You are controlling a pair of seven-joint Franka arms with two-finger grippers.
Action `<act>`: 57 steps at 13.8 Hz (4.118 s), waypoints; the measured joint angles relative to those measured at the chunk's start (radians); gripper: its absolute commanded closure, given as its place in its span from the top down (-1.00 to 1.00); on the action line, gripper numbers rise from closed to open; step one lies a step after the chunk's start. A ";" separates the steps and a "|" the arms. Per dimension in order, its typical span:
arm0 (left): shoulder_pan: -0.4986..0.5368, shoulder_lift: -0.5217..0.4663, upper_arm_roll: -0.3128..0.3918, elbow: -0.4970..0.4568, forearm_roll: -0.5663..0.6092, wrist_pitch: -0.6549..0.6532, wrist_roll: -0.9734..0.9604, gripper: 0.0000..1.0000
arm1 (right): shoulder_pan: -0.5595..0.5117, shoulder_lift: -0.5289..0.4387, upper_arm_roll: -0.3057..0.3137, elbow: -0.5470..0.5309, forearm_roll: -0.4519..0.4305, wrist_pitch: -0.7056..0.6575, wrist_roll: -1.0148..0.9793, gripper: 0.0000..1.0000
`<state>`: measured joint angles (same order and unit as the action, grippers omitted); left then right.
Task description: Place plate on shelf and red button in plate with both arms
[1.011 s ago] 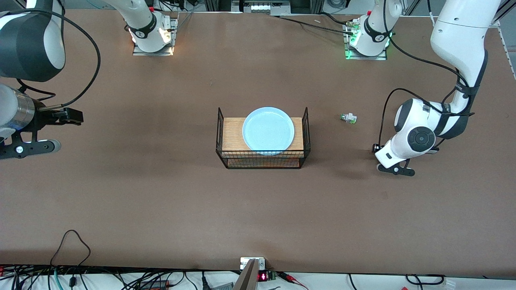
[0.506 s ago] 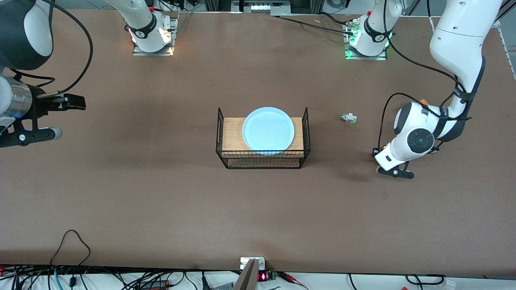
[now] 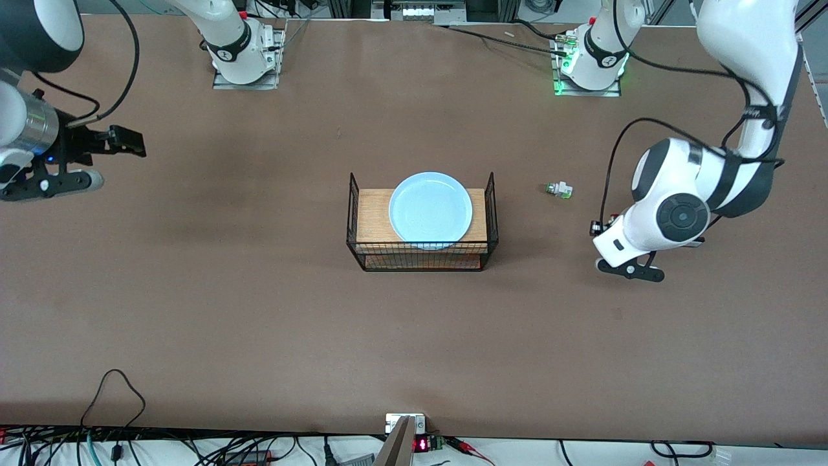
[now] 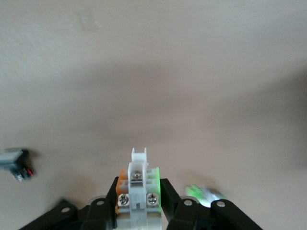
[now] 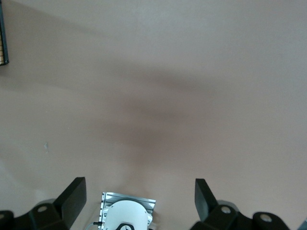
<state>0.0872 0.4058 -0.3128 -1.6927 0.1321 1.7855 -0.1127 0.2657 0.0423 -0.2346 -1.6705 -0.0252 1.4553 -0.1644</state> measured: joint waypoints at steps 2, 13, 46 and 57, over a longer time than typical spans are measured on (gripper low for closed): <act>-0.011 -0.010 -0.011 0.133 -0.154 -0.152 -0.033 -0.87 | 0.001 -0.047 0.019 -0.049 0.000 0.015 0.027 1.00; -0.434 0.106 -0.021 0.394 -0.294 -0.025 -0.468 -0.90 | 0.002 -0.075 0.087 0.000 -0.062 0.075 0.105 1.00; -0.136 -0.383 0.233 -0.004 -0.135 -0.131 -0.017 1.00 | -0.042 -0.035 0.057 0.081 0.000 0.027 0.117 1.00; -0.136 -0.382 0.233 -0.016 -0.102 -0.143 0.035 1.00 | -0.165 0.001 0.169 0.116 -0.027 0.026 0.094 1.00</act>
<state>-0.0485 0.0239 -0.0800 -1.7092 0.0302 1.6426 -0.0780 0.1008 0.0438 -0.0660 -1.5547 -0.0521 1.4811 -0.0701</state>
